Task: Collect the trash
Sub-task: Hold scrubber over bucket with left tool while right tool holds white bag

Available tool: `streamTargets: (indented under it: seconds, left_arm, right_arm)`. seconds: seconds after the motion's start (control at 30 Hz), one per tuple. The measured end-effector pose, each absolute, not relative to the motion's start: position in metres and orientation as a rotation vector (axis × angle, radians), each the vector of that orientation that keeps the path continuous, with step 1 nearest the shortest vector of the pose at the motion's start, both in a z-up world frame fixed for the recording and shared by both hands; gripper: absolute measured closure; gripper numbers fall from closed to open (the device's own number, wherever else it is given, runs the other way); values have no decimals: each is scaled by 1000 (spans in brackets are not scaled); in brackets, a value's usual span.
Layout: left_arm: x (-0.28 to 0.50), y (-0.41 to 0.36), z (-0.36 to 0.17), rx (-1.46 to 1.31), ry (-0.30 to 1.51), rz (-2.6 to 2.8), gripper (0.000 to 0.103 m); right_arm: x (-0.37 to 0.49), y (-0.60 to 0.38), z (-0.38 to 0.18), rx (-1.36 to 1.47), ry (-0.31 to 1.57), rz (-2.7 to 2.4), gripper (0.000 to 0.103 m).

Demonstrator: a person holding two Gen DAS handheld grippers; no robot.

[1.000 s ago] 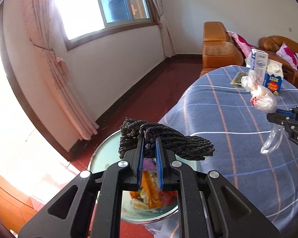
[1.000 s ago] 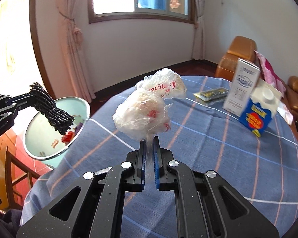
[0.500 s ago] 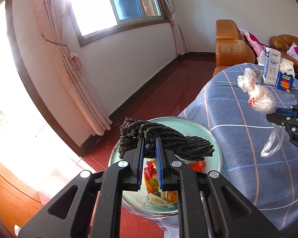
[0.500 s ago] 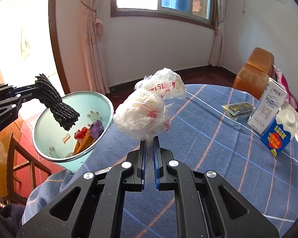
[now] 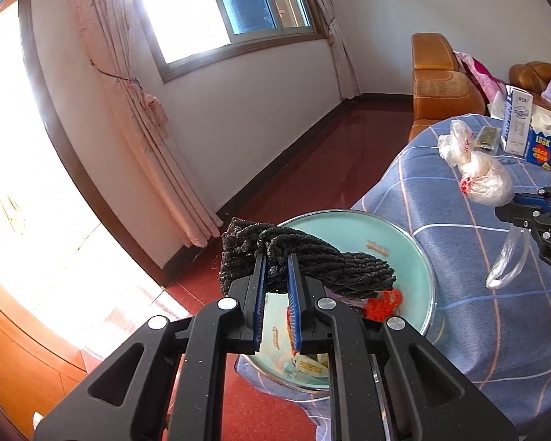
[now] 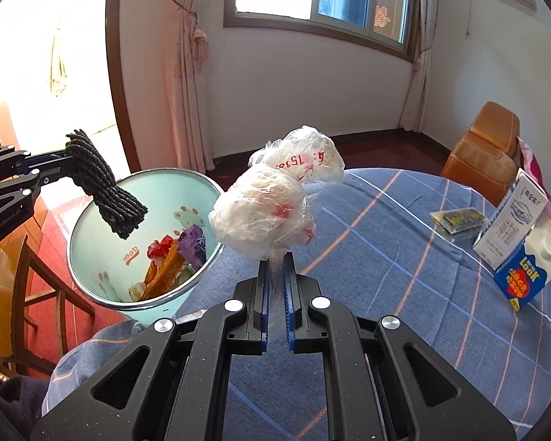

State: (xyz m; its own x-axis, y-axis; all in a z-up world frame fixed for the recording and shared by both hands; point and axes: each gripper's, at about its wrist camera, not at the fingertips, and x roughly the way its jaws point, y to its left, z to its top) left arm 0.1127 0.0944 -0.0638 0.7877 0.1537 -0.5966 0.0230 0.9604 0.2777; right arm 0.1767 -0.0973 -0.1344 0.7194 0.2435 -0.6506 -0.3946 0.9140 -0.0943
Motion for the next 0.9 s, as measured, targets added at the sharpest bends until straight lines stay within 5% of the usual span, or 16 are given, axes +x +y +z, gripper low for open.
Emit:
streamTargets:
  seconds: [0.9]
  left_arm:
    - [114, 117, -62, 272, 667, 146, 92]
  right_arm:
    - [184, -64, -131, -283, 679, 409, 95]
